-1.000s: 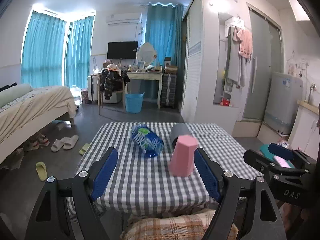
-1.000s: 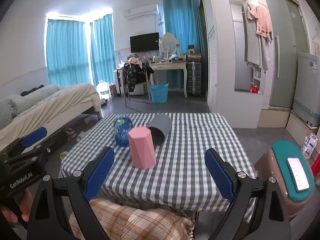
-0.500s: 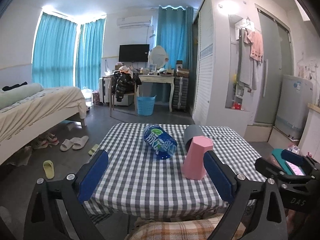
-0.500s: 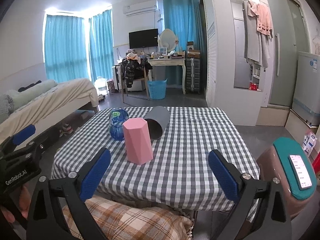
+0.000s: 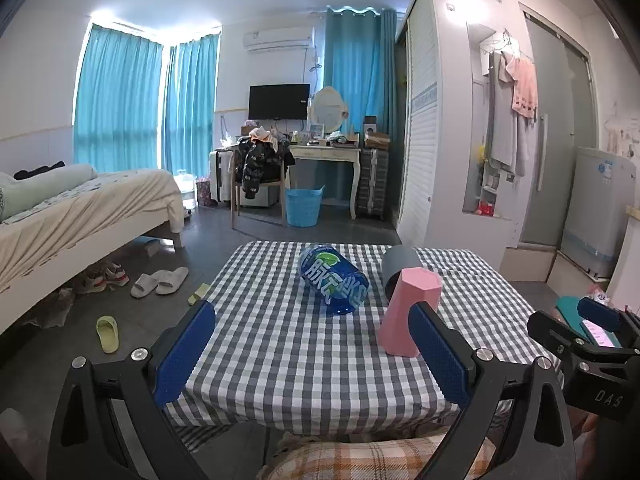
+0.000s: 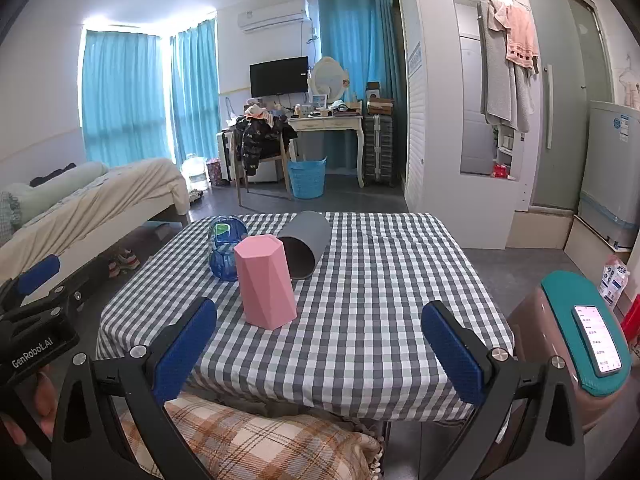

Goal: Flip cup upside down

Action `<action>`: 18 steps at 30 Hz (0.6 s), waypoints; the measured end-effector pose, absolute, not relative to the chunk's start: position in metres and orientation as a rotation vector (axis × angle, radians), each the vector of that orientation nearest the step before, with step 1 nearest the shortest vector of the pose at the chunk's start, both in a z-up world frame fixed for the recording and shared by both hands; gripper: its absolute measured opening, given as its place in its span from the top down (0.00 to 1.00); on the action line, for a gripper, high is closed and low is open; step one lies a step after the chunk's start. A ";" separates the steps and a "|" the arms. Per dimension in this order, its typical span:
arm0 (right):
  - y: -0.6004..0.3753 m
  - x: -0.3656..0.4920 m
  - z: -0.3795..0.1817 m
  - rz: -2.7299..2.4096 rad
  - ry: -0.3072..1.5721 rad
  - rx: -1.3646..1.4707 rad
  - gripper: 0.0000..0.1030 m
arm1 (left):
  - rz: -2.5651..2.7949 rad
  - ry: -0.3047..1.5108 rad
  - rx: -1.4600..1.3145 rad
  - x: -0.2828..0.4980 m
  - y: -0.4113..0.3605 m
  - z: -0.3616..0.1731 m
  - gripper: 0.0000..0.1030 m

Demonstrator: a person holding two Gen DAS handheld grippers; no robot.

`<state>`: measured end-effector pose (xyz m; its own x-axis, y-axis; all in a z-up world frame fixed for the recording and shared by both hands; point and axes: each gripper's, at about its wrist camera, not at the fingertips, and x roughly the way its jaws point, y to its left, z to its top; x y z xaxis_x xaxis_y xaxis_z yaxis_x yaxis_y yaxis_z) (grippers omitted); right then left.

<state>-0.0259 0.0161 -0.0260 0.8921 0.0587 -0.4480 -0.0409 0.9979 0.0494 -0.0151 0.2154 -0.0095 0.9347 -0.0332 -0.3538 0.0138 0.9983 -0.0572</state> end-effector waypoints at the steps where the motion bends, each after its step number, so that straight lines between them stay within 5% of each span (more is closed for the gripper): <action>1: 0.016 -0.026 -0.026 0.050 0.465 0.039 0.00 | -0.023 0.364 -0.055 -0.015 0.217 -0.010 0.03; 18: 0.018 -0.025 -0.030 0.050 0.479 0.035 0.00 | -0.010 0.368 -0.060 -0.015 0.221 -0.012 0.03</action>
